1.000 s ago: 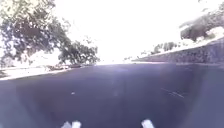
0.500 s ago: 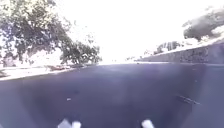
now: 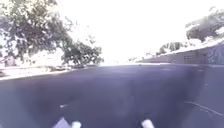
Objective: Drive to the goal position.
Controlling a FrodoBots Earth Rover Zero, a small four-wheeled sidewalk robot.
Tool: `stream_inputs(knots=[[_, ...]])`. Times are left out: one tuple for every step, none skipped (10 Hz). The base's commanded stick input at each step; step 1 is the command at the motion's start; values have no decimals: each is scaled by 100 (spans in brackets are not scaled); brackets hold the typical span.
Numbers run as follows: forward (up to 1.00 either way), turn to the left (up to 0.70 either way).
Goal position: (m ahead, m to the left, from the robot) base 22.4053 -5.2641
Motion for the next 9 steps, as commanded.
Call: stream_inputs(knots=[[70, -35], [70, -35], [70, -35], [70, -35], [70, -35], [70, -35], [70, -35], [70, -35], [70, -35]])
